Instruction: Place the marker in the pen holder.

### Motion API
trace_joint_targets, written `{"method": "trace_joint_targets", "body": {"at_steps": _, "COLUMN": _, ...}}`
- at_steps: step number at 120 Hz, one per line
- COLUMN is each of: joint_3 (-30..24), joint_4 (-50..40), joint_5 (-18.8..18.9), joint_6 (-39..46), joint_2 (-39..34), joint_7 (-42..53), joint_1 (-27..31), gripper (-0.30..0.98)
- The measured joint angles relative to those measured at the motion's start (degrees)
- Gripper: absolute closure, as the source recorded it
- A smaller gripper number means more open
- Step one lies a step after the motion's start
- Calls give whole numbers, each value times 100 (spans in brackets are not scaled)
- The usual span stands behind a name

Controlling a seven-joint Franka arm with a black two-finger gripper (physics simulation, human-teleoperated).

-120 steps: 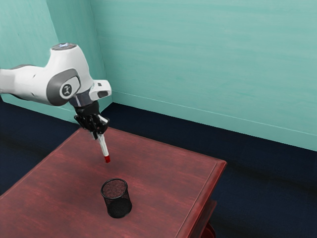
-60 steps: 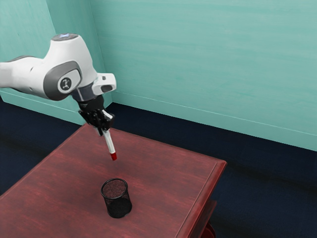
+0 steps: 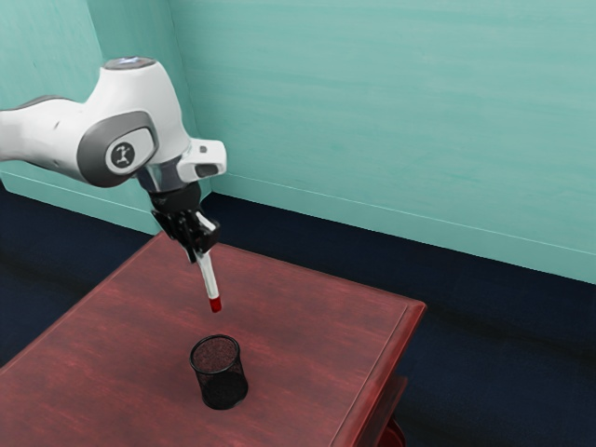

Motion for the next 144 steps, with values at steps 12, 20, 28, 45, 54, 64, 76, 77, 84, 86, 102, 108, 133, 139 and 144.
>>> {"method": "trace_joint_targets", "body": {"at_steps": 12, "joint_3": -35, "joint_4": -41, "joint_5": 7, "joint_6": -110, "joint_2": -71, "joint_7": 4, "joint_1": -24, "gripper": 68}}
{"method": "trace_joint_targets", "body": {"at_steps": 20, "joint_3": -78, "joint_4": -94, "joint_5": 9, "joint_6": -177, "joint_2": -148, "joint_7": 7, "joint_1": -33, "gripper": 68}}
{"method": "trace_joint_targets", "body": {"at_steps": 28, "joint_3": -116, "joint_4": -164, "joint_5": 7, "joint_6": -240, "joint_2": -221, "joint_7": 11, "joint_1": -34, "gripper": 68}}
{"method": "trace_joint_targets", "body": {"at_steps": 45, "joint_3": -167, "joint_4": -246, "joint_5": 5, "joint_6": -359, "joint_2": -345, "joint_7": 17, "joint_1": -34, "gripper": 68}}
{"method": "trace_joint_targets", "body": {"at_steps": 54, "joint_3": -207, "joint_4": -307, "joint_5": 3, "joint_6": -416, "joint_2": -408, "joint_7": 18, "joint_1": -31, "gripper": 68}}
{"method": "trace_joint_targets", "body": {"at_steps": 64, "joint_3": -269, "joint_4": -343, "joint_5": 2, "joint_6": -479, "joint_2": -457, "joint_7": 16, "joint_1": -28, "gripper": 68}}
{"method": "trace_joint_targets", "body": {"at_steps": 76, "joint_3": -396, "joint_4": -368, "joint_5": 2, "joint_6": -548, "joint_2": -512, "joint_7": -1, "joint_1": -29, "gripper": 68}}
{"method": "trace_joint_targets", "body": {"at_steps": 77, "joint_3": -405, "joint_4": -371, "joint_5": 1, "joint_6": -552, "joint_2": -514, "joint_7": -2, "joint_1": -30, "gripper": 68}}
{"method": "trace_joint_targets", "body": {"at_steps": 84, "joint_3": -441, "joint_4": -419, "joint_5": 1, "joint_6": -580, "joint_2": -527, "joint_7": -16, "joint_1": -30, "gripper": 67}}
{"method": "trace_joint_targets", "body": {"at_steps": 86, "joint_3": -447, "joint_4": -431, "joint_5": 1, "joint_6": -587, "joint_2": -529, "joint_7": -20, "joint_1": -30, "gripper": 67}}
{"method": "trace_joint_targets", "body": {"at_steps": 102, "joint_3": -469, "joint_4": -480, "joint_5": -1, "joint_6": -638, "joint_2": -565, "joint_7": -48, "joint_1": -28, "gripper": 67}}
{"method": "trace_joint_targets", "body": {"at_steps": 108, "joint_3": -495, "joint_4": -501, "joint_5": -3, "joint_6": -655, "joint_2": -590, "joint_7": -59, "joint_1": -29, "gripper": 67}}
{"method": "trace_joint_targets", "body": {"at_steps": 133, "joint_3": -518, "joint_4": -542, "joint_5": -8, "joint_6": -717, "joint_2": -645, "joint_7": -99, "joint_1": -29, "gripper": 67}}
{"method": "trace_joint_targets", "body": {"at_steps": 139, "joint_3": -519, "joint_4": -541, "joint_5": -12, "joint_6": -736, "joint_2": -643, "joint_7": -102, "joint_1": -29, "gripper": 62}}
{"method": "trace_joint_targets", "body": {"at_steps": 144, "joint_3": -520, "joint_4": -534, "joint_5": -18, "joint_6": -776, "joint_2": -647, "joint_7": -96, "joint_1": -28, "gripper": 52}}
